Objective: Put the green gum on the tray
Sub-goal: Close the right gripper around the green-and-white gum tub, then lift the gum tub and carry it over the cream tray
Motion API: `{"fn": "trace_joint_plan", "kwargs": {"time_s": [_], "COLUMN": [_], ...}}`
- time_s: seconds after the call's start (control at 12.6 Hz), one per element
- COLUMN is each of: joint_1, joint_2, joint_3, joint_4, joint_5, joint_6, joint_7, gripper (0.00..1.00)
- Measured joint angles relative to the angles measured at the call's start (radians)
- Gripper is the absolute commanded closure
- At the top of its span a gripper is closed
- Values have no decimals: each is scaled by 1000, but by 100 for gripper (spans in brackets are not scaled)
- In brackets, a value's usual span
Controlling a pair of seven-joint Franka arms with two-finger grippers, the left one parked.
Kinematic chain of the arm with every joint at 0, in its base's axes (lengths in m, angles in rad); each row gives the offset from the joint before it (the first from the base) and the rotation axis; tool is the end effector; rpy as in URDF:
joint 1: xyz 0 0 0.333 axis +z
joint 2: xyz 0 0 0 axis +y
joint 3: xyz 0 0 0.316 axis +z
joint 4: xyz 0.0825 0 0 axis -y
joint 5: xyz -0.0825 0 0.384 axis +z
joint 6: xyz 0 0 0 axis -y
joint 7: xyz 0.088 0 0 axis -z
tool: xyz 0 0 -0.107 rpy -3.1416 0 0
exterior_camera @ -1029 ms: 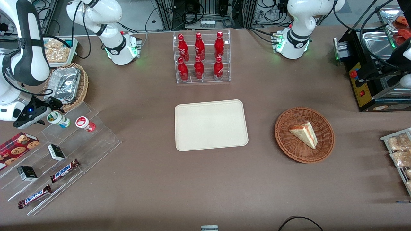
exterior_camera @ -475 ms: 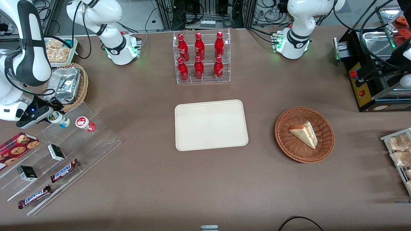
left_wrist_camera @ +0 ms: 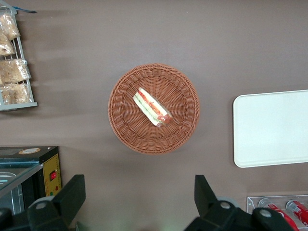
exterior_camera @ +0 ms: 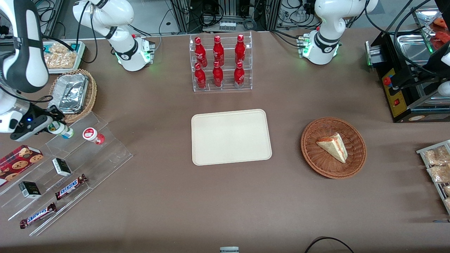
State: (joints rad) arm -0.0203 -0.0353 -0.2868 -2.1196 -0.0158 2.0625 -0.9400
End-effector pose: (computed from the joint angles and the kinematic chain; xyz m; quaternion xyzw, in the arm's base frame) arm 0.5067 -0.1624 0.4253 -0.9490 -0.3149 0.0105 0.0052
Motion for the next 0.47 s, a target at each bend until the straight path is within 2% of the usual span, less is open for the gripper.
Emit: {"fn": "trace_joint_plan", "kwargs": {"time_s": [0.24,0.47], "joint_1": [57,160], "joint_2": [-6,-8], "joint_3": [2,5], "joint_4": [95,196], "joint_5": [1,2], "joint_6": [-121,-266], "joint_7": [77,230], "gripper": [100,100]}}
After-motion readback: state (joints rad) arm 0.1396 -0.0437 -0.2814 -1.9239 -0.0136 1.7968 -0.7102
